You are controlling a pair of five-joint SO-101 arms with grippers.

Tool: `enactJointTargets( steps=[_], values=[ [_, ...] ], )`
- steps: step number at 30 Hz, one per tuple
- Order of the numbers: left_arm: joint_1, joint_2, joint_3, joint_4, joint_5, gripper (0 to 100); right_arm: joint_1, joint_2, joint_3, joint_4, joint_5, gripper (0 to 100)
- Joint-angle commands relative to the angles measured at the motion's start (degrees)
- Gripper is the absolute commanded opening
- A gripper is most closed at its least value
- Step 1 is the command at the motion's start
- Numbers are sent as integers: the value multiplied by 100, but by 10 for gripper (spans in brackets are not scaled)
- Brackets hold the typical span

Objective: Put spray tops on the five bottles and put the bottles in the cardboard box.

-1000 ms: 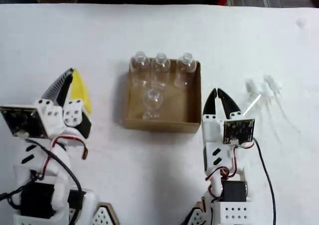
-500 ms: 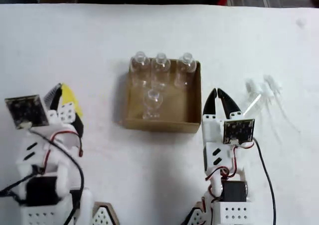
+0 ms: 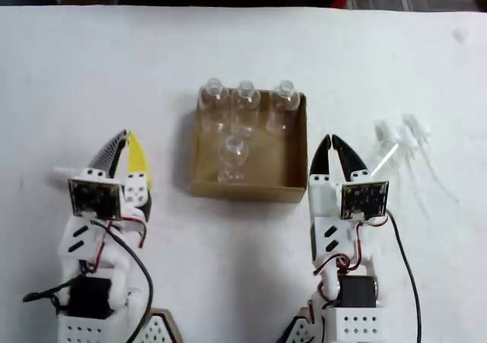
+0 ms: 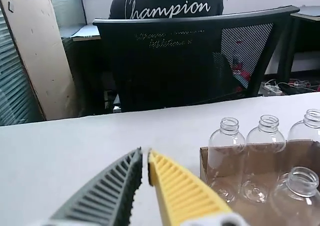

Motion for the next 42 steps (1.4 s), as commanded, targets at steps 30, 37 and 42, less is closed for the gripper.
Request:
enactJointTargets(
  steps=[30,37,42],
  values=[
    [945,101,167,-316,-519,28,-22,-48,44,-22,62,22],
    [690,1974,-958,-255,-492,28,-22,-48,44,-22,62,22],
    [286,4092,-1916,-281,-123,24,-22,-48,44,-22,62,22]
  ],
)
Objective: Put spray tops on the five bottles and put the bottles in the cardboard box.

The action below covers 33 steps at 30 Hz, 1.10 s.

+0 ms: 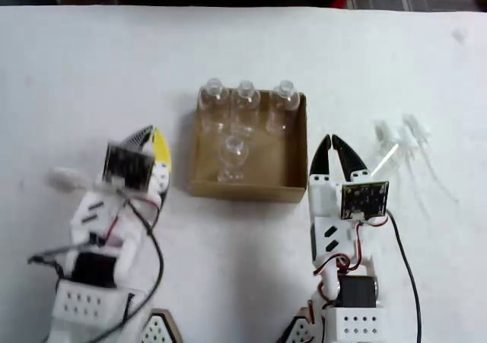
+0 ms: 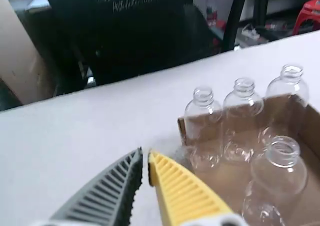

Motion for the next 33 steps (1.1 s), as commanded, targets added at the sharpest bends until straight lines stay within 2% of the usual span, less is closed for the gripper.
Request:
enactJointTargets(
  steps=[1,8,10,16,22,25,29,33],
  values=[
    [-356,1868,-1029,44,607,24,-22,-48,44,-31,62,22],
    [-444,3152,-1635,105,677,27,-22,-48,44,-31,62,22],
    [-655,3398,-1943,369,703,27,-22,-48,44,-31,62,22],
    [-1631,4312,-3130,1354,1363,28,-31,-48,44,-31,62,22],
    [-2114,5103,-3516,1389,1996,28,-242,-48,44,-13,62,22],
    [-2387,5191,-3613,1389,2031,28,-242,-48,44,-13,62,22],
    [-3002,5191,-3807,1442,2470,29,-233,-40,44,-13,62,22],
    [-3442,5244,-4237,1802,2532,105,-224,-40,44,-13,62,22]
  ],
)
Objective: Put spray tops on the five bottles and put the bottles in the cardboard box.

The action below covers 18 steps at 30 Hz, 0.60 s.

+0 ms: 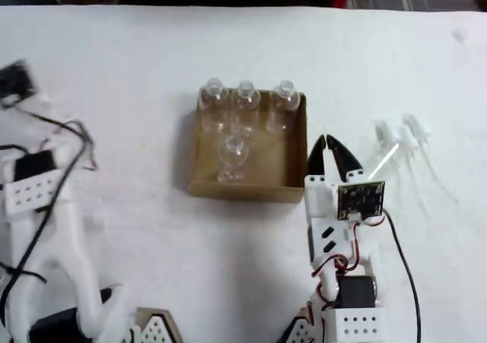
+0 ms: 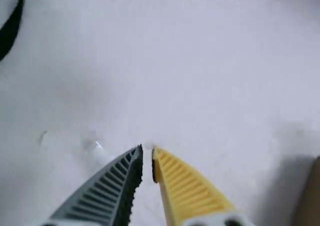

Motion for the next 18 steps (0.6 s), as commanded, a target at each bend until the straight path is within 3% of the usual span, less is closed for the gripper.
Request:
enactJointTargets(
  steps=[1,11,15,18],
  values=[
    [-426,48,-765,475,123,116,-13,-40,44,-13,62,22],
    [-989,505,-941,985,-431,106,4,-40,44,-13,62,22],
    [-910,1420,-1064,985,-369,106,4,-40,44,4,62,22],
    [-866,2158,-1284,985,220,106,-22,-40,44,13,62,22]
  ],
)
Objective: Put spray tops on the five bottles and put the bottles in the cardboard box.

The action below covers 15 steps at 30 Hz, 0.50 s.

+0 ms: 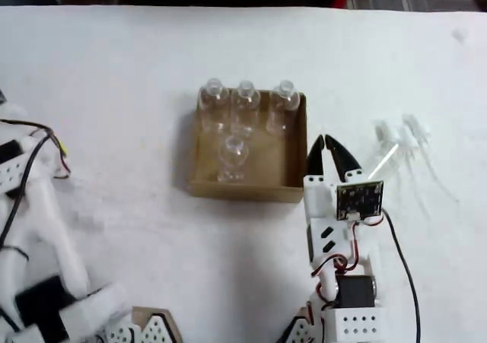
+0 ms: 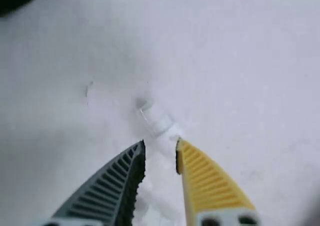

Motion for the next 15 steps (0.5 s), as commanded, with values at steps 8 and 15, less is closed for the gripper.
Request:
enactJointTargets(
  steps=[8,15],
  values=[
    [40,1780,-1187,607,1222,190,-13,-40,44,13,62,22],
    [57,1903,-1407,607,1424,195,-13,-40,44,13,62,22]
  ],
)
